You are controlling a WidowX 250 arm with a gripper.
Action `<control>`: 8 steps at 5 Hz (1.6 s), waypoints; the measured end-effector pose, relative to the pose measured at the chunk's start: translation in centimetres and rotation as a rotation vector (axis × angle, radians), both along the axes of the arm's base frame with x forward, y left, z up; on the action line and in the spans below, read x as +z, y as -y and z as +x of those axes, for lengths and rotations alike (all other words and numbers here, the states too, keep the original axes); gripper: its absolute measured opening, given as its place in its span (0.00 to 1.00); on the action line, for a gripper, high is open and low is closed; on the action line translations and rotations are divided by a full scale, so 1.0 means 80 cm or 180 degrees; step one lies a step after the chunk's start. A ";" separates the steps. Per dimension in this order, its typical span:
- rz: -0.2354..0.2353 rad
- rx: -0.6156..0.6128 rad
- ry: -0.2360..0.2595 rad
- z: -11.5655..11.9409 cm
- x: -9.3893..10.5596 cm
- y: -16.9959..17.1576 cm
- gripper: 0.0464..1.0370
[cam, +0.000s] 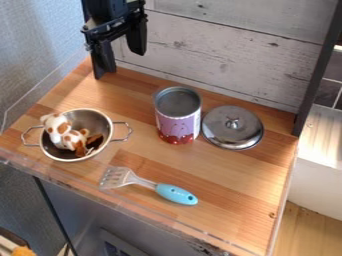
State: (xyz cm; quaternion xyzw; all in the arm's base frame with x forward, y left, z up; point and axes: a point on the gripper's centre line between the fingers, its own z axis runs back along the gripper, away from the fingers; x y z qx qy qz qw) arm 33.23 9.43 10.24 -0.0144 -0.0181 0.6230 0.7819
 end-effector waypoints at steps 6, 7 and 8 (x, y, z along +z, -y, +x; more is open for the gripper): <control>0.0415 0.0326 -0.0252 -0.096 -0.024 -0.050 0.96; 0.0403 0.0407 -0.0220 -0.109 -0.034 -0.063 0.96; 0.0407 0.0427 -0.0187 -0.113 -0.042 -0.069 0.96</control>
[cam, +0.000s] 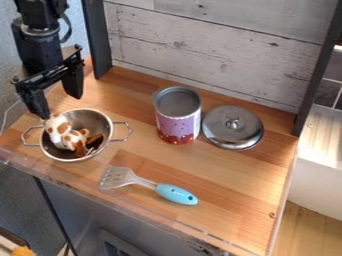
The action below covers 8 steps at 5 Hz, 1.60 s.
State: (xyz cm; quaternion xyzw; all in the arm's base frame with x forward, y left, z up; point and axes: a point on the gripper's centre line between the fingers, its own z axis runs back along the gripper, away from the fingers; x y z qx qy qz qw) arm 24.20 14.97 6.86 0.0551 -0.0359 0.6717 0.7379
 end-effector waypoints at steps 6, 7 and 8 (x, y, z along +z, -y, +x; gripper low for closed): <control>0.0164 0.0123 -0.0222 -0.008 -0.049 0.003 0.49; 0.0143 0.0116 -0.0218 -0.009 -0.050 0.004 0.49; 0.0081 0.0107 -0.0183 -0.012 -0.040 0.008 0.49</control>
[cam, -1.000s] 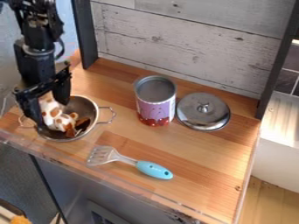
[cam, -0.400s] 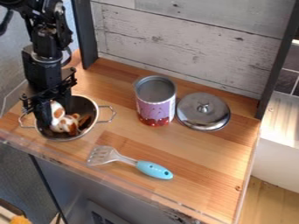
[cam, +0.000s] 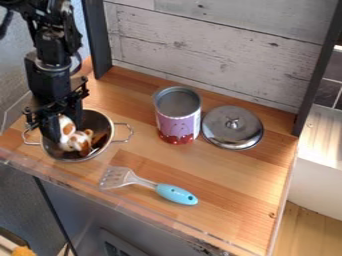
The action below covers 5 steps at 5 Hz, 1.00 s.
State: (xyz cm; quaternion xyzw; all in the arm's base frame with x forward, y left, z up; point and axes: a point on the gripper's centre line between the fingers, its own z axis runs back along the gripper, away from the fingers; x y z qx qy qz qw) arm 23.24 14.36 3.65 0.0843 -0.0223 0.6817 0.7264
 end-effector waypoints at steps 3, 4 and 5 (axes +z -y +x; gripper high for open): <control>-0.0241 0.0112 0.0351 0.027 0.062 -0.013 0.49; -0.0324 0.0216 0.0515 0.055 0.080 -0.019 0.49; -0.0320 0.0251 0.0460 0.083 0.069 -0.017 0.48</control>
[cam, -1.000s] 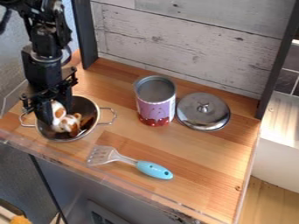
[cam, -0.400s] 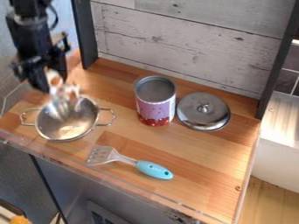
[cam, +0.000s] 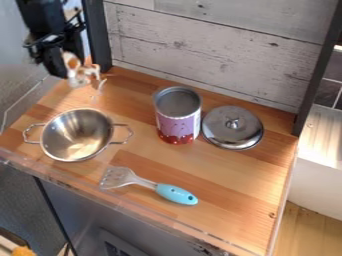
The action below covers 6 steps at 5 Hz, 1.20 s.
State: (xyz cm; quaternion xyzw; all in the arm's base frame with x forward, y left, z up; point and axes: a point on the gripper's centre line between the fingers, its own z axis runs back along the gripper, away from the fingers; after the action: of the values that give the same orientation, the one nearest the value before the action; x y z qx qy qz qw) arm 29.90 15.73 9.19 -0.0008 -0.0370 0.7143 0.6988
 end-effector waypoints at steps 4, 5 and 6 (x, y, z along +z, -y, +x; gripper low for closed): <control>0.0017 -0.0202 -0.0230 0.056 -0.077 0.030 0.57; 0.0054 -0.0204 -0.0318 0.058 -0.082 0.029 0.82; 0.0099 -0.0146 -0.0329 0.057 -0.081 0.027 0.97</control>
State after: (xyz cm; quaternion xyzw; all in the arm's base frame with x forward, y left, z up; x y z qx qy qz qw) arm 34.49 13.55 2.67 0.0461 -0.0119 0.6966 0.7159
